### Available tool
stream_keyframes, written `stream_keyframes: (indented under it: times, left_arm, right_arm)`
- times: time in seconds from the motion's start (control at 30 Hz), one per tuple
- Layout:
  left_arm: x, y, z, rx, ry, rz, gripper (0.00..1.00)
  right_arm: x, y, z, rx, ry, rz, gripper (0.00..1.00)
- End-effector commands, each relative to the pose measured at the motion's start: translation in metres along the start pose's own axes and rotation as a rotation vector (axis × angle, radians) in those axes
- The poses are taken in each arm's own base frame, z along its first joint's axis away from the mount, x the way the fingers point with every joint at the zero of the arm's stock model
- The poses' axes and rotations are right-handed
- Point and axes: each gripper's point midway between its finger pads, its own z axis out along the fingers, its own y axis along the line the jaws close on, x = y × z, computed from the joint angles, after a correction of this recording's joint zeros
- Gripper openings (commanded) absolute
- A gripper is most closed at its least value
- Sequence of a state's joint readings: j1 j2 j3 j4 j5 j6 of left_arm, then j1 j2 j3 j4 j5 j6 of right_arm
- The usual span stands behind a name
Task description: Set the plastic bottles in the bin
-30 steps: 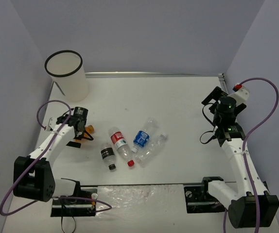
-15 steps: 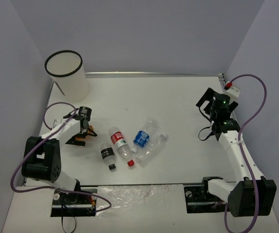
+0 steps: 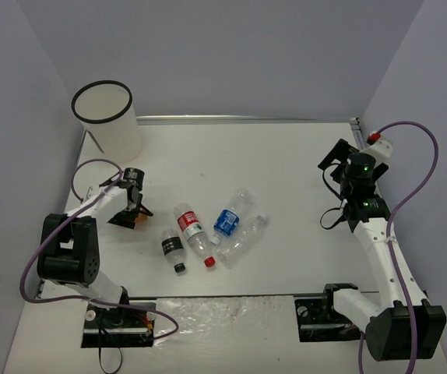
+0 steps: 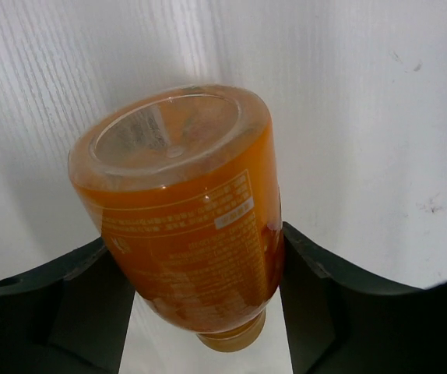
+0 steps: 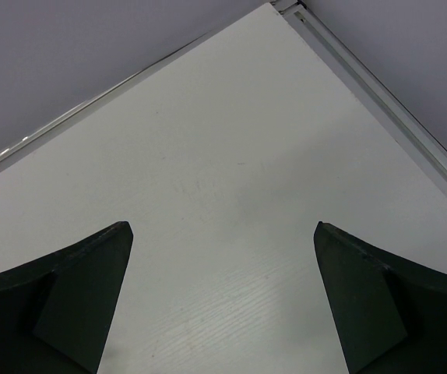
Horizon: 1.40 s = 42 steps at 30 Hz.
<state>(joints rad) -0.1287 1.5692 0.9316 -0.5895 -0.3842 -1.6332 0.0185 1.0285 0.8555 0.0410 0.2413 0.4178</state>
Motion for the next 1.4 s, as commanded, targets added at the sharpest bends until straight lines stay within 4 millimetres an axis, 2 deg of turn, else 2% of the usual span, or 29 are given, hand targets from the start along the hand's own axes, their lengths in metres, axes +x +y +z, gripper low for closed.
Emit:
stream_keyframes:
  times: [0.0,0.03,0.17,0.3,0.37,0.4,0.43,0.57,0.63,0.67,0.73,0.77,0.8,0.83,0.87,0.93,0.97,1.1,1.17,1.2,1.37]
  left_arm:
    - [-0.040,-0.050,-0.053,0.194,-0.070,0.148,0.24]
    - [-0.046,-0.059,-0.064,0.234,-0.087,0.234,0.23]
    - [-0.067,-0.126,-0.131,0.549,-0.148,0.503,0.22]
    - [-0.085,-0.178,-0.200,0.824,-0.252,0.682,0.23]
    - [-0.103,-0.197,-0.229,0.867,-0.322,0.721,0.25]
    - [-0.125,-0.210,-0.253,0.891,-0.407,0.708,0.27]
    - [-0.133,-0.218,-0.259,0.893,-0.446,0.704,0.29]
    - [-0.159,-0.261,-0.242,0.820,-0.498,0.740,0.30]
    - [-0.189,-0.283,-0.254,0.851,-0.544,0.703,0.29]
    - [-0.196,-0.295,-0.252,0.853,-0.566,0.696,0.30]
    - [-0.198,-0.315,-0.239,0.848,-0.591,0.718,0.30]
    - [-0.204,-0.323,-0.249,0.871,-0.619,0.707,0.30]
    - [-0.199,-0.328,-0.235,0.852,-0.607,0.725,0.30]
    - [-0.202,-0.337,-0.232,0.844,-0.616,0.721,0.31]
    - [-0.217,-0.338,-0.228,0.824,-0.635,0.699,0.31]
    - [-0.234,-0.346,-0.224,0.794,-0.681,0.670,0.32]
    - [-0.242,-0.347,-0.222,0.775,-0.703,0.657,0.36]
    - [-0.255,-0.349,-0.216,0.742,-0.736,0.647,0.67]
    - [-0.254,-0.347,-0.215,0.743,-0.726,0.667,0.90]
    - [-0.252,-0.345,-0.217,0.753,-0.716,0.678,0.97]
    - [-0.241,-0.335,-0.242,0.805,-0.698,0.763,0.97]
  right_arm:
    - [-0.034,0.004,-0.007,-0.005,-0.109,0.042,1.00]
    - [-0.036,0.004,-0.008,-0.005,-0.114,0.042,1.00]
    - [-0.040,0.003,-0.012,-0.004,-0.130,0.053,1.00]
    - [-0.042,0.002,-0.015,-0.002,-0.142,0.067,1.00]
    - [-0.042,0.001,-0.015,0.003,-0.144,0.066,1.00]
    - [-0.041,0.001,-0.014,0.005,-0.144,0.063,1.00]
    - [-0.040,0.000,-0.013,0.007,-0.140,0.059,1.00]
    - [-0.036,0.001,-0.008,0.010,-0.122,0.041,1.00]
    - [-0.034,0.001,-0.006,0.009,-0.117,0.031,1.00]
    - [-0.034,0.001,-0.005,0.013,-0.115,0.024,1.00]
    - [-0.032,-0.002,-0.003,0.028,-0.113,0.014,1.00]
    - [-0.032,-0.004,-0.003,0.037,-0.113,0.007,1.00]
    - [-0.031,-0.006,-0.001,0.048,-0.113,0.005,1.00]
    - [-0.028,-0.010,0.001,0.067,-0.110,-0.002,1.00]
    - [-0.027,-0.010,0.003,0.072,-0.105,-0.003,1.00]
    - [-0.025,-0.012,0.007,0.089,-0.096,-0.019,1.00]
    - [-0.023,-0.012,0.010,0.091,-0.085,-0.034,1.00]
    - [-0.017,-0.010,0.014,0.080,-0.054,-0.058,1.00]
    - [-0.016,-0.008,0.015,0.075,-0.047,-0.060,1.00]
    - [-0.016,-0.008,0.015,0.076,-0.047,-0.060,1.00]
    - [-0.013,-0.006,0.017,0.066,-0.032,-0.054,1.00]
